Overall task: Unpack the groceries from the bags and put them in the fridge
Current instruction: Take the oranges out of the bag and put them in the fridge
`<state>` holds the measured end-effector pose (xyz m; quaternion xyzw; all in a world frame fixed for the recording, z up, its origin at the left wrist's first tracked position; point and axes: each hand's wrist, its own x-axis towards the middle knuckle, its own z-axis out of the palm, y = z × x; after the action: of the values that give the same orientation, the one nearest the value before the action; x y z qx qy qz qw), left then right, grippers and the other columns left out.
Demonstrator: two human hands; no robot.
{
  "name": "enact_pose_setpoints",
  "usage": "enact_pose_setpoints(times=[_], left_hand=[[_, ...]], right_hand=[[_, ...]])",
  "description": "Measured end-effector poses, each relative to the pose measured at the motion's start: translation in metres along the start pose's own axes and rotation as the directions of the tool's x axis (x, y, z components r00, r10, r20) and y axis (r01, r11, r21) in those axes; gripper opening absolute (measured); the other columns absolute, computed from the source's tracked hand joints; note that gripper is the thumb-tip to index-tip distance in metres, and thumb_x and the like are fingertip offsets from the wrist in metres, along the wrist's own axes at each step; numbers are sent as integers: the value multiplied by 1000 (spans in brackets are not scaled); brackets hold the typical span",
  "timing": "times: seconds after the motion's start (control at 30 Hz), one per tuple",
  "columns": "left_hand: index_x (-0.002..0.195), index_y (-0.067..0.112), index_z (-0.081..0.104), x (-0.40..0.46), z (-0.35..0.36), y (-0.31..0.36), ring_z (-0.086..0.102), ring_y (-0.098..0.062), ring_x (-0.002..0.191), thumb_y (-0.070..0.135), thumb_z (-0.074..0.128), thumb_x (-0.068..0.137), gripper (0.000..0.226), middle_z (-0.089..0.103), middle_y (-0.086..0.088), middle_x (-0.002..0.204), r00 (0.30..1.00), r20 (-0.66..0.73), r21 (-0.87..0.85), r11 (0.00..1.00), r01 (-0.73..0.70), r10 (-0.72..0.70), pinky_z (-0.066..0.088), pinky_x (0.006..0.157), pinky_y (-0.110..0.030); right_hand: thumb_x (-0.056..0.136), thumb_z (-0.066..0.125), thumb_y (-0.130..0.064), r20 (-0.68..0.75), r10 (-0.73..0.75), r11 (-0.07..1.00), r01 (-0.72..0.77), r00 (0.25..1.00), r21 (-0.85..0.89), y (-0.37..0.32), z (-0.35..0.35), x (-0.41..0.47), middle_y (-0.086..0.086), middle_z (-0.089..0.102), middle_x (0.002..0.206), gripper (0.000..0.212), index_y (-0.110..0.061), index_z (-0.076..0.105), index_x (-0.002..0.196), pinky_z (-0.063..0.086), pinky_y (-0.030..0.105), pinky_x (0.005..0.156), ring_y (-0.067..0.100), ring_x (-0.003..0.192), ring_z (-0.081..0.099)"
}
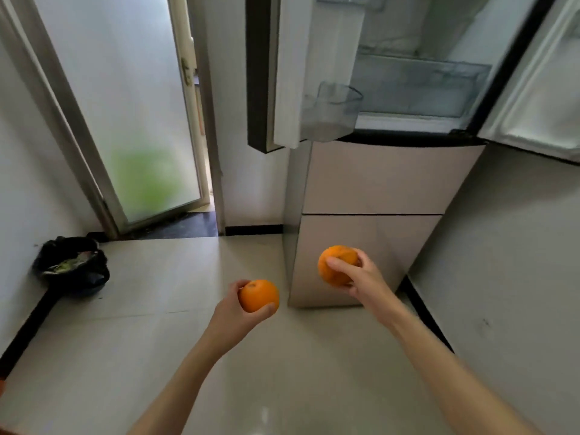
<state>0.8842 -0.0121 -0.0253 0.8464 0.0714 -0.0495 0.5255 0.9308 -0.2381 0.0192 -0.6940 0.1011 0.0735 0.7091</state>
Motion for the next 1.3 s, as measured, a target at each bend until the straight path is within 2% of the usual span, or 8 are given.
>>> enact_pose_setpoints(times=[0.1,0.27,0.37,0.57,0.67,0.93,1.1,1.3], left_hand=[[129,22,39,29,45,43,51,-15,96,34,73,76,64,47,0,117,995,42,22,996,-90,89,41,65,-16],[133,19,41,90,100,112,50,-16,103,36,72,76,67,48,-4,126,971,77,49,971,-232,228,44,83,-27],[137,19,37,133,128,148,49,-18,110,38,71,76,73,46,-5,133,957,87,36,959,-280,276,43,92,-30],[138,21,31,227,172,229,43,-11,106,38,68,79,72,40,-4,136,906,83,5,909,-417,415,38,85,-26],[135,23,35,278,185,277,47,-12,105,39,70,77,70,43,-1,132,886,57,-48,888,-458,460,40,83,-26],[127,28,41,388,209,388,47,-14,102,37,72,75,61,41,4,117,865,-47,-149,853,-500,499,42,84,-29],[124,23,49,445,214,460,54,-20,105,46,74,65,68,54,-3,120,829,-195,-195,807,-557,525,46,92,-36],[128,14,45,510,209,544,53,-22,113,35,74,72,66,54,-7,126,773,-275,-76,789,-610,572,43,94,-30]], right_hand=[[78,72,-20,-98,-46,999,48,994,23,-18,-55,18,1,54,111,53,-17,44,123,50,45,93,22,106,56],[81,68,-20,-202,-113,991,124,973,44,-41,-123,55,-6,54,103,43,-22,46,118,49,41,91,15,96,54],[83,66,-23,-241,-164,981,183,957,59,-62,-154,92,-2,51,113,50,-19,43,127,48,44,94,19,104,52],[83,66,-28,-324,-299,949,317,897,1,-135,-206,188,2,40,125,68,-15,29,139,49,42,91,24,113,48],[83,66,-30,-299,-374,926,371,878,-69,-179,-226,235,2,42,123,59,-18,33,131,50,37,86,22,110,49],[82,65,-36,-313,-490,870,481,814,-110,-268,-270,344,3,49,125,48,-22,46,123,48,47,96,23,112,53],[83,66,-32,-332,-556,824,556,762,-106,-319,-286,404,5,51,128,58,-14,46,134,55,35,81,22,111,56],[73,70,-46,-358,-622,777,603,696,-179,-382,-310,476,4,52,125,64,-18,47,126,53,48,89,24,113,55]])
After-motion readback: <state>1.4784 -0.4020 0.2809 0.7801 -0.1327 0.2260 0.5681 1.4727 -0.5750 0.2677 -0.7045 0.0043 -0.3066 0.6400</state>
